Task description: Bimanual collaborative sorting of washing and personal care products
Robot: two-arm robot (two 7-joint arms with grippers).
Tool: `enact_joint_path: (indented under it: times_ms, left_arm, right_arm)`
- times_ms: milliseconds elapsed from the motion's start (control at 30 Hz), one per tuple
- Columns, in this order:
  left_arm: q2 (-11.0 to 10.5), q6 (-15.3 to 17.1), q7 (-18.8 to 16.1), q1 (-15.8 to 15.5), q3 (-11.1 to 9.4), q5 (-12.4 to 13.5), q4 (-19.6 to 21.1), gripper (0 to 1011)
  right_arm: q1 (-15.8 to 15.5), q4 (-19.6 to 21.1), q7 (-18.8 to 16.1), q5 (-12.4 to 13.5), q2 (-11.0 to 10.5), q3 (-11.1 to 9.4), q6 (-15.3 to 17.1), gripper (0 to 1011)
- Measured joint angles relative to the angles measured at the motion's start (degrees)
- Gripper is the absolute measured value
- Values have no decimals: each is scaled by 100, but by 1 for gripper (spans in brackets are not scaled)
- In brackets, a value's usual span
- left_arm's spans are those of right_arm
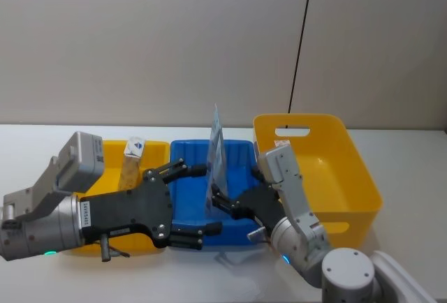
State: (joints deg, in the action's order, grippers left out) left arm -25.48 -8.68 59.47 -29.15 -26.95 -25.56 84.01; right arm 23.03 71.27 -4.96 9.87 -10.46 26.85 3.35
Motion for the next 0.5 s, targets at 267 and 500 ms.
enact_joint_path:
  times_ms: [267, 500]
  left_arm:
    - [0, 0, 0, 0, 0, 0, 0, 1001]
    - [0, 0, 0, 0, 0, 0, 0, 1001]
  right_arm:
    - [296, -449, -99, -94, 120, 34, -122, 1004]
    - [546, -847, -191, -156, 233, 54, -230, 1004]
